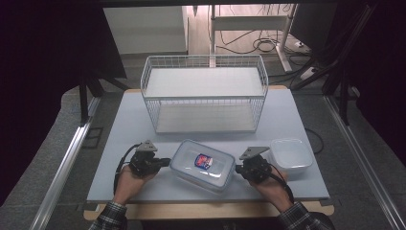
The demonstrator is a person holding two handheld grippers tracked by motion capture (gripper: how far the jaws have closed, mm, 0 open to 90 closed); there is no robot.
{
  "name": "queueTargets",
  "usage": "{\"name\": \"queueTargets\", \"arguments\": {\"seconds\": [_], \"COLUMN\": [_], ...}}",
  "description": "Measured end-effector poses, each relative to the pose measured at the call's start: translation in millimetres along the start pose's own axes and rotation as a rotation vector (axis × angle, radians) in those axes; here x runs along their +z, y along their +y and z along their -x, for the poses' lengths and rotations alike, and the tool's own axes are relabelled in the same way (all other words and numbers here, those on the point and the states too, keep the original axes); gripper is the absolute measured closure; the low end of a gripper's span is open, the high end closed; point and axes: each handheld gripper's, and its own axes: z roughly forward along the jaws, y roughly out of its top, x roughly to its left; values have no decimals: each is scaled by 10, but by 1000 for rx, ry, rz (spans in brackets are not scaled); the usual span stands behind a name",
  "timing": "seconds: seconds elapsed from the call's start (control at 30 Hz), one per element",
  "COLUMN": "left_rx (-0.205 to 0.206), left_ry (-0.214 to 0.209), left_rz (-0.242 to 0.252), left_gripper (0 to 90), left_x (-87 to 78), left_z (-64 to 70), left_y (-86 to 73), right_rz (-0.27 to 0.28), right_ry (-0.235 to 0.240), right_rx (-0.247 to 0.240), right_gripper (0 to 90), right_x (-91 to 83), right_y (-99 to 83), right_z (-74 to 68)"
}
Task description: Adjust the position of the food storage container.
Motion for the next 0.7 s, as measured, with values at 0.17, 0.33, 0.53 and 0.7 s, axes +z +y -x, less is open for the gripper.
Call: {"name": "queueTargets", "arguments": {"seconds": [0.17,0.33,0.53,0.7], "left_rx": [-46,-42,-28,8], "left_ry": [5,2,3,23], "left_rz": [12,9,-4,-34], "left_gripper": [897,897,897,891], "left_x": [-48,-71,-70,-38], "left_z": [92,189,327,414], "left_y": [-72,-115,-131,-134], "right_rz": [-5,-12,-12,-4], "right_ry": [-12,-25,-44,-50], "right_rx": [10,13,10,23], "right_gripper": [891,891,890,886], "right_x": [100,178,194,192], "right_y": [100,179,188,177], "right_z": [129,227,272,312]}}
